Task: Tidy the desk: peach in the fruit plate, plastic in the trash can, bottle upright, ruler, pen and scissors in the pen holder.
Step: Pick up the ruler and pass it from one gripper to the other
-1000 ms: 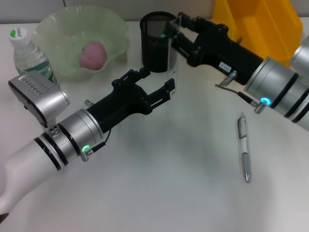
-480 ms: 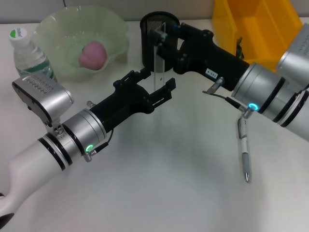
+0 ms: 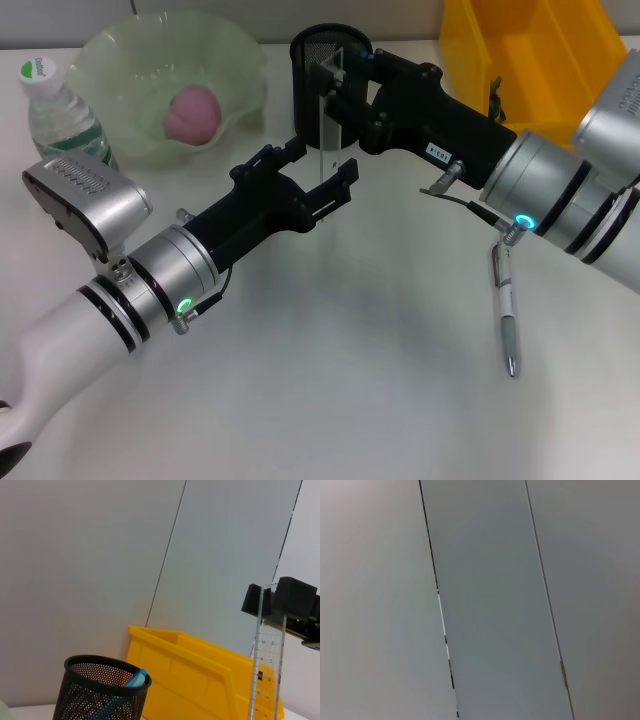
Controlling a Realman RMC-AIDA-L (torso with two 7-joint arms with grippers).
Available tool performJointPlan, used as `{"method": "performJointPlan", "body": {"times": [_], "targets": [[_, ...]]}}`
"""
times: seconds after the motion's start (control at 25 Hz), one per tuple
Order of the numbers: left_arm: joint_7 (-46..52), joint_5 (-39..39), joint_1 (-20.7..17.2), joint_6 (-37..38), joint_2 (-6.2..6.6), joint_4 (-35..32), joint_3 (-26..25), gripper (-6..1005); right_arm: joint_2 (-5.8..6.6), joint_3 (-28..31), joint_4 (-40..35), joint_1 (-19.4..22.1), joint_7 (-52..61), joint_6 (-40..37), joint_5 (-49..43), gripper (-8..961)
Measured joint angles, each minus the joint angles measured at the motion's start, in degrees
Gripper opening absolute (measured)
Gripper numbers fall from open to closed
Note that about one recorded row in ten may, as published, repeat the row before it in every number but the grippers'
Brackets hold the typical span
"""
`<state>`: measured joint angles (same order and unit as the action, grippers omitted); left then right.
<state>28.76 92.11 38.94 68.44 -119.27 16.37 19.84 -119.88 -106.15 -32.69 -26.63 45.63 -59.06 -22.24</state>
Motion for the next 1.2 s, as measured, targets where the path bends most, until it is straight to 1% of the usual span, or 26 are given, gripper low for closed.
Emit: {"method": "performJointPlan", "body": {"times": [0.24,0.44,0.6,0.8,1.08,1.2], "targets": [[0.0,0.1,0.2,0.0,0.00,0.0,0.1,730,0.00,-0.2,0.0,0.0,0.0,0.0,0.0,392],[0.0,2.5,0.4,0.0,0.01,-0.3,-0.5,729,0.00,-0.3,0.0,0.0,0.0,0.0,0.0,394],[-0.1,2.9,0.4,-0.4,0.00,-0.4,-0.8,543,0.00,-0.2,0.0,0.1,0.0,-0.1,0.0,396],[-0.9,3.0,0.4,-0.9,0.01,-0.1,-1.2,276,0.00,-0.3,0.0,0.2,0.0,-0.1,0.0,398],[-1.0,3.0,0.4,-0.9,0.00,0.0,-1.5,62,0.00,-0.4,0.0,0.1,0.0,-0.3,0.0,401],[-1.0,3.1,0.3,-0.9,0.00,0.0,-1.5,50,0.00,-0.5,0.0,-0.1,0.0,-0.2,0.0,402]]}}
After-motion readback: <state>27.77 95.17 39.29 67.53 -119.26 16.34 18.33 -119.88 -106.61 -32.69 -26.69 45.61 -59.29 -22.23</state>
